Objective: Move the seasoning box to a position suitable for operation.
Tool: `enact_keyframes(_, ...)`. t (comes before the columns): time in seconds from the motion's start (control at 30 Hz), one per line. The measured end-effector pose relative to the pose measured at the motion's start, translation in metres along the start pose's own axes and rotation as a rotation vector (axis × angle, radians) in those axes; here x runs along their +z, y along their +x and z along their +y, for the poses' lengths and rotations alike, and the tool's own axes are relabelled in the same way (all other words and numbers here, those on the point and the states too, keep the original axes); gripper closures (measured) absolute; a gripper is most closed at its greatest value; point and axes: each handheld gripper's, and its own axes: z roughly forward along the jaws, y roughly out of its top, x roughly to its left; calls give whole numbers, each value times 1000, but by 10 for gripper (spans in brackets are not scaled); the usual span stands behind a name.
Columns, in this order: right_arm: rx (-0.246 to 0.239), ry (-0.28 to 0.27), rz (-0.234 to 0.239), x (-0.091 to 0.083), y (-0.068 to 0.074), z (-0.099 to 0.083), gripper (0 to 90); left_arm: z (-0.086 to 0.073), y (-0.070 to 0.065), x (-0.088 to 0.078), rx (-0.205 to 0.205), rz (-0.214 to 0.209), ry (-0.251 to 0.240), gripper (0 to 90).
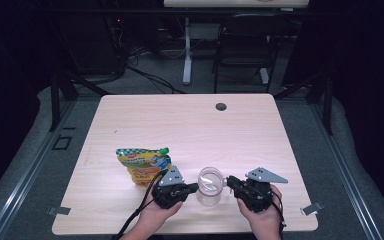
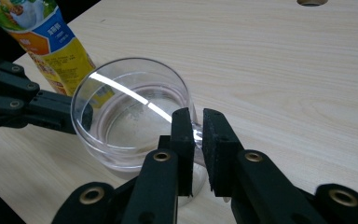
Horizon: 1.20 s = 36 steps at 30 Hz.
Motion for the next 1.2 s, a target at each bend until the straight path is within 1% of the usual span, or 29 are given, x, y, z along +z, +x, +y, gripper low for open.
enact_keyframes(0.17, -17, 3, 4, 0, 3, -1, 791, 3, -1, -1, 3, -5, -8, 900)
enact_keyframes(0.2, -31, 13, 6, -1, 4, -2, 759, 6, -2, -2, 6, -8, -10, 900)
enact_keyframes(0.27, -44, 13, 4, -2, 5, -4, 728, 9, -2, -2, 14, -10, -12, 900)
enact_keyframes(0.33, -52, 21, 5, -3, 5, -4, 719, 10, -3, -2, 17, -6, -8, 900)
enact_keyframes(0.37, -51, 20, 7, -4, 6, -5, 689, 13, -3, -1, 22, -11, -11, 900)
enact_keyframes(0.4, -51, 20, 7, -4, 6, -5, 689, 13, -3, -1, 22, -11, -11, 900)
enact_keyframes(0.43, -63, 33, 7, -5, 7, -6, 664, 15, -4, -1, 22, -13, -13, 900)
enact_keyframes(0.5, -78, 37, 2, -6, 7, -8, 651, 16, -4, 0, 25, -13, -12, 900)
enact_keyframes(0.63, -78, 37, 10, -8, 8, -10, 632, 20, -4, 0, 29, -21, -15, 900)
enact_keyframes(0.7, -92, 46, 3, -9, 9, -11, 619, 23, -5, 0, 33, -20, -13, 900)
enact_keyframes(0.77, -93, 50, 2, -10, 10, -12, 608, 24, -5, -1, 35, -21, -10, 900)
enact_keyframes(0.8, -100, 64, 5, -10, 11, -12, 587, 26, -6, -1, 40, -22, -16, 900)
enact_keyframes(0.9, -110, 71, 6, -9, 13, -12, 573, 28, -6, -1, 42, -24, -15, 900)
enact_keyframes(0.93, -113, 73, 4, -8, 15, -13, 567, 29, -7, -1, 41, -24, -14, 900)
enact_keyframes(1.07, -151, 86, -21, -3, 21, -14, 544, 30, -8, -2, 48, -26, -14, 900)
enact_keyframes(1.1, -151, 86, -21, -3, 21, -14, 544, 30, -8, -2, 48, -26, -14, 900)
enact_keyframes(1.2, -159, 69, -31, -1, 25, -14, 534, 30, -9, -1, 50, -23, -14, 900)
